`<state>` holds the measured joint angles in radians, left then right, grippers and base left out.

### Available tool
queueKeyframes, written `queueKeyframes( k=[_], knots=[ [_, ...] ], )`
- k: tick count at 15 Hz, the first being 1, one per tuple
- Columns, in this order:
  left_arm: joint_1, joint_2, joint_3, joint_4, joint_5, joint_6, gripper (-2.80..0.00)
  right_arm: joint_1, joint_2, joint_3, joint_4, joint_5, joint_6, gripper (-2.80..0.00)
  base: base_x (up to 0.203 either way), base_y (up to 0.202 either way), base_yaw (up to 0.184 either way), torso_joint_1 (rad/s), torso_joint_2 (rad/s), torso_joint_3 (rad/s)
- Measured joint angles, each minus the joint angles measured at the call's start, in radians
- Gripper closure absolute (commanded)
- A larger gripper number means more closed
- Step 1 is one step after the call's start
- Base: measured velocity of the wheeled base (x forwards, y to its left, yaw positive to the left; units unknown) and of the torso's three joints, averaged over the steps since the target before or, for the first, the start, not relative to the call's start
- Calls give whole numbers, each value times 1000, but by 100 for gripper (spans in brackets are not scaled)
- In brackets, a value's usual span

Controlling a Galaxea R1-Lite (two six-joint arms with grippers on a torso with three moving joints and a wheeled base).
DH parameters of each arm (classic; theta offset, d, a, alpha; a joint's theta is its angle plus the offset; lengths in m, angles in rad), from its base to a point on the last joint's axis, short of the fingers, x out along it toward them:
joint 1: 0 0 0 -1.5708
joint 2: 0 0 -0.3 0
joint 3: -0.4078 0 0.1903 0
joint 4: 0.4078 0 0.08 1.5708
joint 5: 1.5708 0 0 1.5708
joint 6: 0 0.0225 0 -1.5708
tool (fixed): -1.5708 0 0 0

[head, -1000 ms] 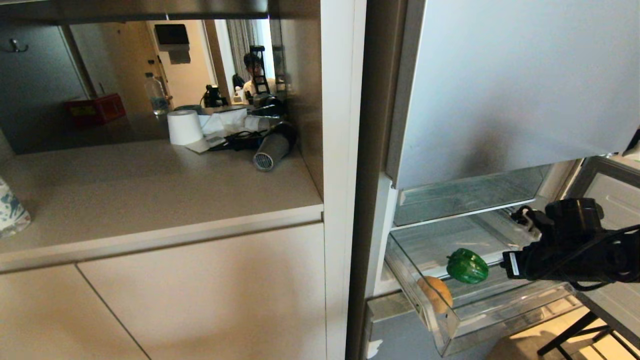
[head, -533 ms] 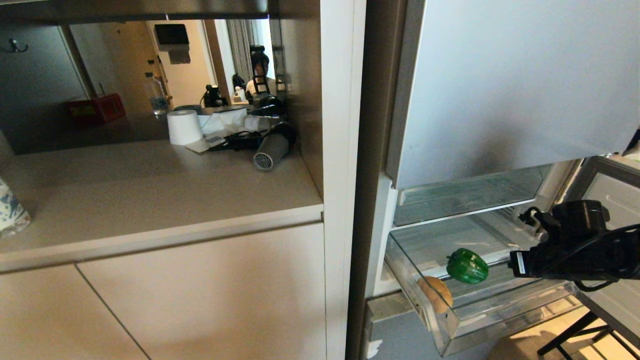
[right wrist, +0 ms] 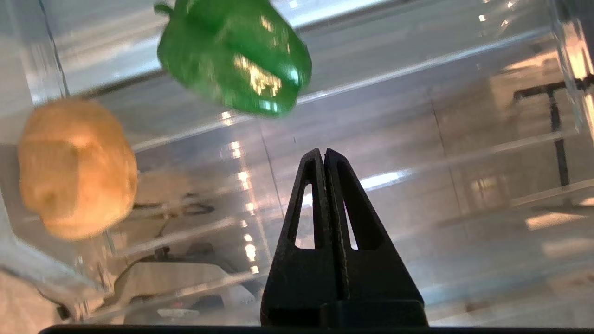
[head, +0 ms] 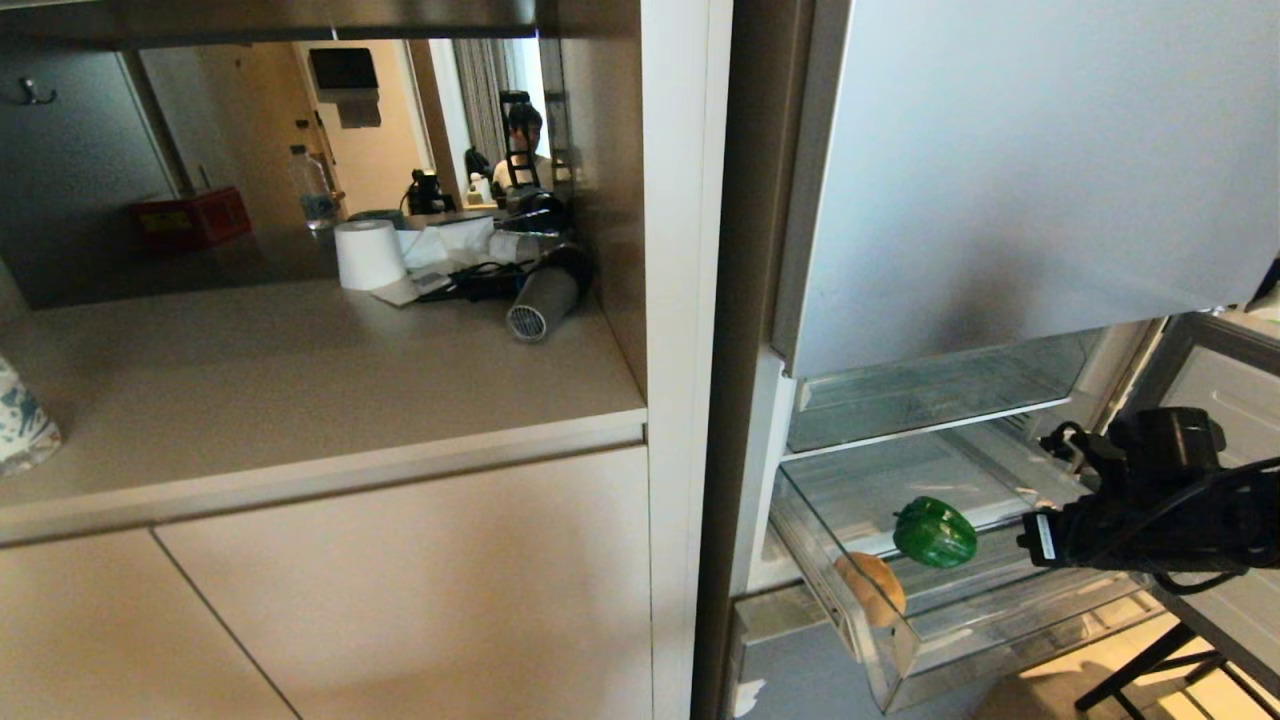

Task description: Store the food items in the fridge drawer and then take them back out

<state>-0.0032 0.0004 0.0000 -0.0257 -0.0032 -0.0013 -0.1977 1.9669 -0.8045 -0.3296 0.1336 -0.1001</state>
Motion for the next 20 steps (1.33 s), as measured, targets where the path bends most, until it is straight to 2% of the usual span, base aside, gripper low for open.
queueKeyframes(
  k=[15,20],
  knots=[
    [0,0,0,0,0,0,0,-8,-196,216,-4,-3,-18,0,0,0,0,0,0,0],
    [0,0,0,0,0,0,0,-10,-214,190,3,-5,-11,0,0,0,0,0,0,0]
  ],
)
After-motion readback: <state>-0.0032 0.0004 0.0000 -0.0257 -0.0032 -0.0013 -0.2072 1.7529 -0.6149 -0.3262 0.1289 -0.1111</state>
